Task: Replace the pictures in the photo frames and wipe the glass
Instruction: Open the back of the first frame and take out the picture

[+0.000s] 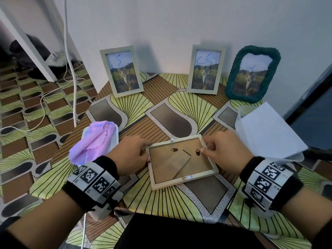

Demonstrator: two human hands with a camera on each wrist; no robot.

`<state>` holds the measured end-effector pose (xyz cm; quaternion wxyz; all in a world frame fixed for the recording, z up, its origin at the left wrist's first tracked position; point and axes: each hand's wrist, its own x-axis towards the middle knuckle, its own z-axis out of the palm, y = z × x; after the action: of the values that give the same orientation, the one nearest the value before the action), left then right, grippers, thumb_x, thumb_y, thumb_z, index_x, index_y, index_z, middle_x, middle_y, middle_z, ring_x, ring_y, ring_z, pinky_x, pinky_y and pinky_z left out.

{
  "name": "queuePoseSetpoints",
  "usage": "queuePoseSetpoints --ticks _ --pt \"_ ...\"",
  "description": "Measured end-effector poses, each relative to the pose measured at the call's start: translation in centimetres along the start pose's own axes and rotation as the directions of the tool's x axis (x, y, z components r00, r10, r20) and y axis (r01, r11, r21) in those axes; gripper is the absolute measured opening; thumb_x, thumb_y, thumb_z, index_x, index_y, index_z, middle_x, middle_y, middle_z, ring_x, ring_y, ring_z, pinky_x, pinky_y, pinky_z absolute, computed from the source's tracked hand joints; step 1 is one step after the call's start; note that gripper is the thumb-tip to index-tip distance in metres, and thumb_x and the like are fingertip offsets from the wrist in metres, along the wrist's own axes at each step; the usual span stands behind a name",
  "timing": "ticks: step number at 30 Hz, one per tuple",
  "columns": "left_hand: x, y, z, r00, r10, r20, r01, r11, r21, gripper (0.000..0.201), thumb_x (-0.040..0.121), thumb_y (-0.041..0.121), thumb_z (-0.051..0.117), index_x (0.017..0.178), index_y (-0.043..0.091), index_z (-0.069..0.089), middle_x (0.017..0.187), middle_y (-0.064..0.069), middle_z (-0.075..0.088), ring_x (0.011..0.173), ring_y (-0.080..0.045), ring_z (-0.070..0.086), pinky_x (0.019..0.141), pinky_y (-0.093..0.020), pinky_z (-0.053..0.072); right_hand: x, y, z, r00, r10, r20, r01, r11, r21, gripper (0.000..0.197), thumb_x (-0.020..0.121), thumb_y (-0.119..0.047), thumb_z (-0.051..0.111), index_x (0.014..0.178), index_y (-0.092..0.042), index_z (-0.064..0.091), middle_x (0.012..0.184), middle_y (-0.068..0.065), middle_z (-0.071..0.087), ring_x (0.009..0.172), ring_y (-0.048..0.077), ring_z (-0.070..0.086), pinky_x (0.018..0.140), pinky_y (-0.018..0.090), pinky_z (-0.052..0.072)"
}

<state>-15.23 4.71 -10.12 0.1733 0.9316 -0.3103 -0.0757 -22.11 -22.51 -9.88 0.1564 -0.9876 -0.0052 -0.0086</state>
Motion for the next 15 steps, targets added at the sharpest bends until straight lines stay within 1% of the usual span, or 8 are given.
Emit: queuePoseSetpoints --ticks 1,3,5,7,10,12,14,15 --pt "-0.07 -0.02 0.05 1.0 0.002 -0.02 -0.003 1.0 -0.02 0.02 0.088 0.015 0.057 0.1 0.021 0.072 0.077 0.007 0.055 0.079 -0.011 0.05 0.073 -0.026 0.036 0.06 0.02 0.04 1.0 0.01 0.003 -0.01 1.0 0.003 0.046 0.088 -0.034 0.066 0.052 -0.025 0.039 0.055 -0.01 0.047 0.054 0.001 0.04 0.05 0.02 0.022" --pt "-0.13 0.02 0.14 0.999 -0.003 -0.043 0.002 1.0 -0.027 0.019 0.088 0.029 0.064 0.104 0.023 0.072 0.076 0.012 0.053 0.08 -0.011 0.052 0.074 -0.026 0.037 0.2 0.09 0.04 1.0 0.017 0.016 -0.017 1.0 0.013 0.043 0.088 -0.032 0.066 0.053 -0.021 0.044 0.054 -0.008 0.047 0.055 0.003 0.041 0.05 0.021 0.023" --pt "-0.05 0.0 0.18 0.999 -0.027 -0.033 0.026 1.0 -0.015 0.033 0.085 0.043 0.07 0.112 0.023 0.069 0.079 0.014 0.05 0.083 -0.01 0.052 0.073 -0.025 0.036 0.4 0.13 -0.1 0.999 0.022 0.03 -0.023 0.999 0.026 0.042 0.088 -0.031 0.066 0.052 -0.019 0.047 0.054 -0.007 0.049 0.055 0.005 0.043 0.05 0.021 0.025" --pt "0.08 -0.02 0.23 0.999 -0.038 -0.033 0.038 0.999 0.004 0.037 0.083 0.043 0.071 0.113 0.022 0.068 0.081 0.013 0.051 0.081 -0.007 0.05 0.071 -0.022 0.033 0.54 0.22 -0.18 1.0 0.02 0.024 -0.022 0.998 0.065 0.046 0.086 -0.028 0.067 0.047 -0.022 0.043 0.05 -0.008 0.047 0.053 0.004 0.042 0.05 0.021 0.025" --pt "0.33 0.13 0.28 0.998 -0.039 -0.05 0.04 0.999 0.017 0.028 0.083 0.037 0.07 0.106 0.02 0.068 0.08 0.011 0.053 0.078 -0.007 0.047 0.069 -0.022 0.031 0.54 0.33 -0.1 1.0 0.011 0.024 -0.013 0.997 0.074 0.048 0.086 -0.029 0.068 0.046 -0.024 0.043 0.051 -0.006 0.051 0.054 0.007 0.045 0.053 0.025 0.03" --pt "0.46 0.23 0.23 0.998 -0.057 -0.04 0.058 0.998 0.018 0.027 0.083 0.035 0.069 0.105 0.02 0.067 0.081 0.01 0.054 0.079 -0.009 0.048 0.071 -0.023 0.031 0.54 0.46 -0.02 1.0 0.001 0.019 -0.003 0.997 0.083 0.047 0.087 -0.029 0.068 0.047 -0.029 0.043 0.053 -0.008 0.052 0.057 0.005 0.046 0.057 0.025 0.032" --pt "0.55 0.25 0.19 0.997 -0.068 -0.029 0.069 0.997 0.021 0.029 0.082 0.035 0.071 0.106 0.02 0.066 0.082 0.01 0.052 0.082 -0.01 0.048 0.072 -0.023 0.033 0.54 0.49 0.0 1.0 -0.005 0.025 0.002 0.996 0.091 0.04 0.087 -0.029 0.067 0.051 -0.03 0.049 0.055 -0.011 0.051 0.058 0.003 0.045 0.056 0.022 0.031" --pt "0.6 0.24 0.19 0.997 -0.071 -0.026 0.072 0.997 0.021 0.031 0.081 0.035 0.071 0.107 0.019 0.066 0.081 0.011 0.051 0.082 -0.011 0.049 0.073 -0.023 0.034 0.54 0.56 0.02 0.999 -0.005 0.032 0.002 0.995 0.096 0.034 0.087 -0.029 0.067 0.055 -0.029 0.056 0.055 -0.011 0.051 0.059 0.002 0.046 0.055 0.02 0.03"
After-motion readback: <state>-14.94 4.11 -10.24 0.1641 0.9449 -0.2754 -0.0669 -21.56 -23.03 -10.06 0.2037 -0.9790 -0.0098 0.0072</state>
